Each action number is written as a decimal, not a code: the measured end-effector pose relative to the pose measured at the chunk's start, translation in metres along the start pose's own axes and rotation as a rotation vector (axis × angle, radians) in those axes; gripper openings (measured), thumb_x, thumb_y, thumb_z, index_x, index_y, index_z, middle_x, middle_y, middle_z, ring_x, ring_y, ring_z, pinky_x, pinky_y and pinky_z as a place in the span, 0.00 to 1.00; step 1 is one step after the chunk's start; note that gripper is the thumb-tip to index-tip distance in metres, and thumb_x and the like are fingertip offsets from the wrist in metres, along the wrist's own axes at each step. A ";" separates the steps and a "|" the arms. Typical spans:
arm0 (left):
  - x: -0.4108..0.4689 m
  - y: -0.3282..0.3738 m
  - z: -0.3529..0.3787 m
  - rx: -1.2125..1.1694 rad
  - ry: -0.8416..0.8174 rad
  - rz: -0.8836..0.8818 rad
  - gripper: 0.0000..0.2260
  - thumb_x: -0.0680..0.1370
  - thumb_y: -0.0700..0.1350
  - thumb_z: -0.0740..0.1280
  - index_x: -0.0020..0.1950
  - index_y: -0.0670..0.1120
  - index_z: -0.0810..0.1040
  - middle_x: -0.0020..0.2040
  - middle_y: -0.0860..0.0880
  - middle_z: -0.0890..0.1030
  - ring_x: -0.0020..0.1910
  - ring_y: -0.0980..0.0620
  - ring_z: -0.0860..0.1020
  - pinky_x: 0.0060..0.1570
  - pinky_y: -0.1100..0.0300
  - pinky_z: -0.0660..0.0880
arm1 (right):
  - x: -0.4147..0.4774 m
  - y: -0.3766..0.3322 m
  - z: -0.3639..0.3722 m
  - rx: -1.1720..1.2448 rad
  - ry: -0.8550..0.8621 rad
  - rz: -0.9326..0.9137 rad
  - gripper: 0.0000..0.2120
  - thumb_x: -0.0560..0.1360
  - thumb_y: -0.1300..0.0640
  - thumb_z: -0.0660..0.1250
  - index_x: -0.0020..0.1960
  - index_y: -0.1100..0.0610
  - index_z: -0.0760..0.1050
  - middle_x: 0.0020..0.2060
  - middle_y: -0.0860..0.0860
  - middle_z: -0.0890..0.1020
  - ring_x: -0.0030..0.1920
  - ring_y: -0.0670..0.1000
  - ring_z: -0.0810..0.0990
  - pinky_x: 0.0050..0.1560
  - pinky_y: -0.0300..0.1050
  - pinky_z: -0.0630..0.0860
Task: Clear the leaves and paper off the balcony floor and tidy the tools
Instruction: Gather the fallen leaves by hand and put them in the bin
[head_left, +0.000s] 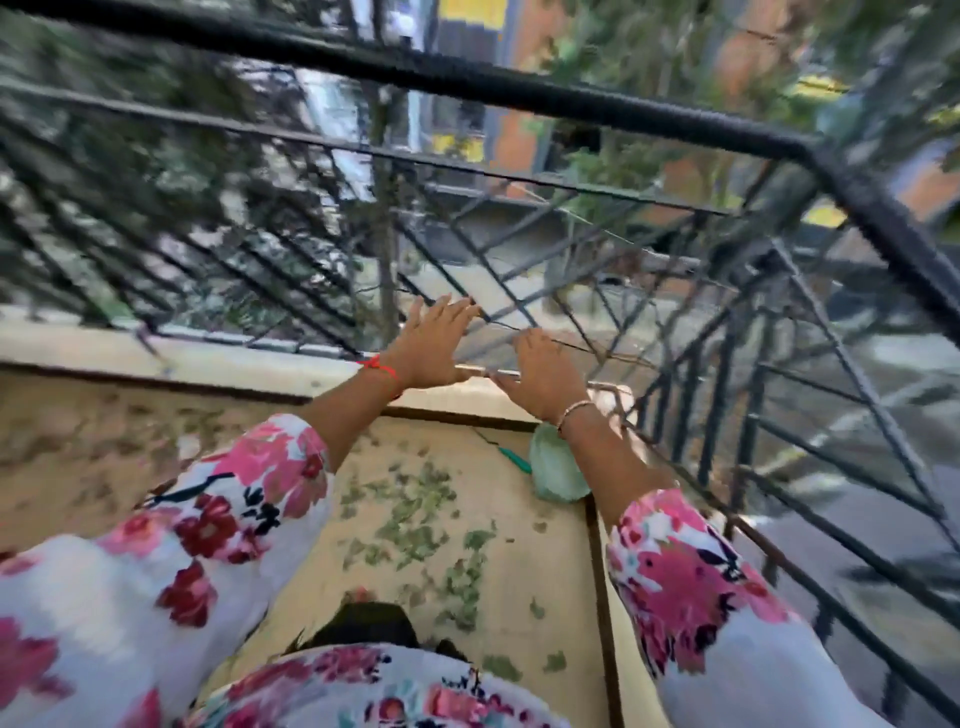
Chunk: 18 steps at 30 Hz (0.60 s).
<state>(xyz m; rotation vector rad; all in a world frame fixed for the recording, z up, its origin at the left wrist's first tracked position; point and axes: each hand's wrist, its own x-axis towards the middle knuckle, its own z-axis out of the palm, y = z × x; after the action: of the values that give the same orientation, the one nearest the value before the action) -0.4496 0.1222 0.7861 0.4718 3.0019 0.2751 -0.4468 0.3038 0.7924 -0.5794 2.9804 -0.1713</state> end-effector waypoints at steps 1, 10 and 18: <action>-0.007 -0.019 0.000 -0.007 -0.005 -0.052 0.39 0.76 0.57 0.65 0.78 0.46 0.47 0.78 0.48 0.48 0.77 0.48 0.44 0.72 0.44 0.39 | 0.015 -0.017 0.004 -0.014 -0.013 -0.053 0.27 0.76 0.43 0.61 0.67 0.59 0.66 0.66 0.58 0.70 0.68 0.58 0.66 0.67 0.52 0.62; -0.082 -0.197 -0.008 -0.004 0.029 -0.454 0.40 0.76 0.58 0.64 0.78 0.46 0.46 0.79 0.49 0.47 0.77 0.49 0.44 0.72 0.45 0.37 | 0.137 -0.186 0.035 -0.059 -0.153 -0.400 0.34 0.77 0.40 0.58 0.75 0.58 0.56 0.75 0.57 0.56 0.75 0.55 0.52 0.73 0.56 0.51; -0.161 -0.315 -0.019 -0.011 0.063 -0.773 0.40 0.76 0.59 0.64 0.78 0.44 0.46 0.78 0.45 0.48 0.77 0.47 0.45 0.72 0.44 0.42 | 0.216 -0.331 0.063 -0.094 -0.213 -0.666 0.35 0.76 0.39 0.60 0.74 0.58 0.56 0.74 0.58 0.57 0.75 0.56 0.54 0.71 0.54 0.57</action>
<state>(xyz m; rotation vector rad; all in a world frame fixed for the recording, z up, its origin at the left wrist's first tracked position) -0.3926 -0.2261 0.7539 -0.7027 2.9578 0.2333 -0.5172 -0.0886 0.7558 -1.4765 2.4919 -0.0130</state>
